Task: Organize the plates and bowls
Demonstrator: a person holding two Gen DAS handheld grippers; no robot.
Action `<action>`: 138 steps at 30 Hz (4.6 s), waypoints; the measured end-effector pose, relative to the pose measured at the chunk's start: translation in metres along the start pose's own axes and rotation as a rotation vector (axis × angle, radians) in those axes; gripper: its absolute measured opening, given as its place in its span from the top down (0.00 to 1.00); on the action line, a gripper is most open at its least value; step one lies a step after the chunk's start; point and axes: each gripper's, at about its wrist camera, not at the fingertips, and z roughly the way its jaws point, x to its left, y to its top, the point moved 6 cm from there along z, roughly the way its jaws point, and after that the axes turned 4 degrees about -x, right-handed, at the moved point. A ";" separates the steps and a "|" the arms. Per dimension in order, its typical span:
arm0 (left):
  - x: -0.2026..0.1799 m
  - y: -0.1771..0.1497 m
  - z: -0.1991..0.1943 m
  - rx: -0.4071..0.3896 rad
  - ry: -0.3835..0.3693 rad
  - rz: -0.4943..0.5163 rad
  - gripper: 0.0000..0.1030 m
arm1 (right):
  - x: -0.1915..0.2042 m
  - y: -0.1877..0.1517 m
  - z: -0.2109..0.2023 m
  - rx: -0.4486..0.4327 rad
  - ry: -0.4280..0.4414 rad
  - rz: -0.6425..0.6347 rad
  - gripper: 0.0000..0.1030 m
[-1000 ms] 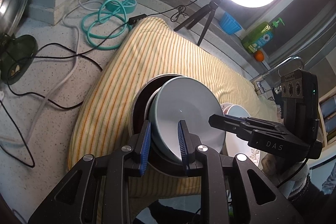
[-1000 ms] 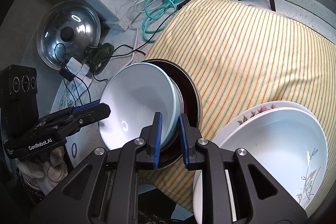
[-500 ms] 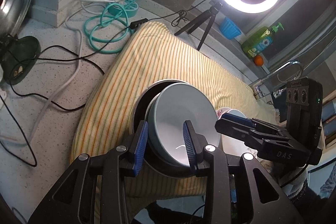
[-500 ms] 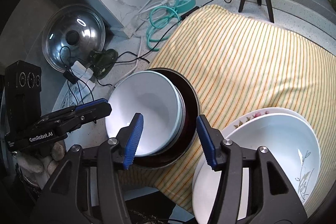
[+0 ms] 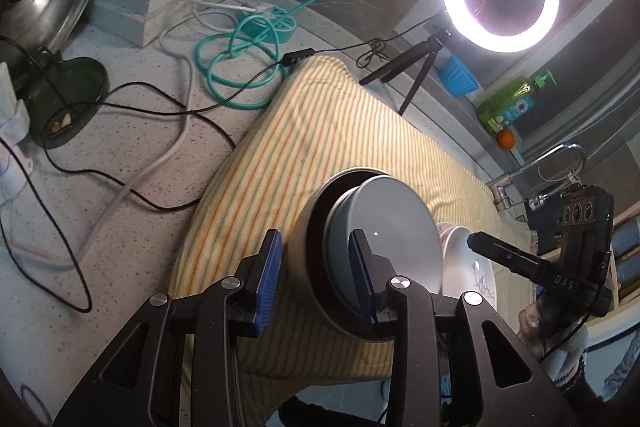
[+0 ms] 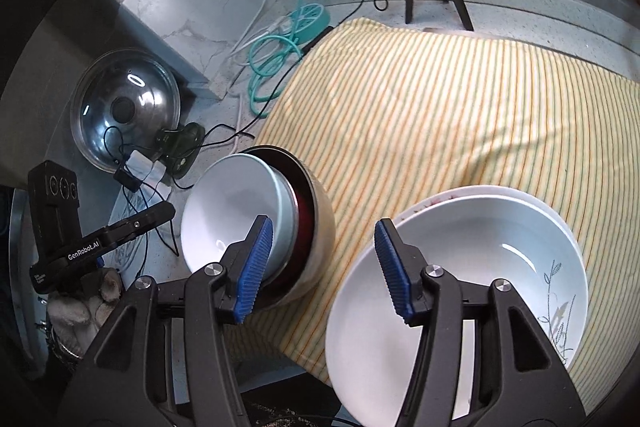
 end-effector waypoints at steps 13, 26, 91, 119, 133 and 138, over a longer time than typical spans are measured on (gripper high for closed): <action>0.011 -0.015 0.019 0.063 -0.024 -0.050 0.71 | -0.003 -0.011 0.030 0.078 0.025 0.031 0.72; 0.016 -0.013 0.021 0.062 -0.019 -0.057 0.80 | 0.003 -0.013 0.044 0.105 0.030 0.013 0.81; -0.154 -0.032 0.043 0.107 -0.210 0.194 0.93 | -0.099 -0.047 -0.103 -0.042 -0.066 0.191 0.85; -0.167 -0.062 0.063 0.163 -0.173 0.199 0.93 | -0.127 -0.067 -0.107 -0.013 -0.076 0.226 0.85; -0.161 -0.059 0.055 0.127 -0.140 0.210 0.76 | -0.127 -0.067 -0.125 -0.075 -0.117 0.198 0.63; -0.160 -0.057 0.046 0.100 -0.121 0.224 0.67 | -0.126 -0.069 -0.138 -0.104 -0.128 0.193 0.59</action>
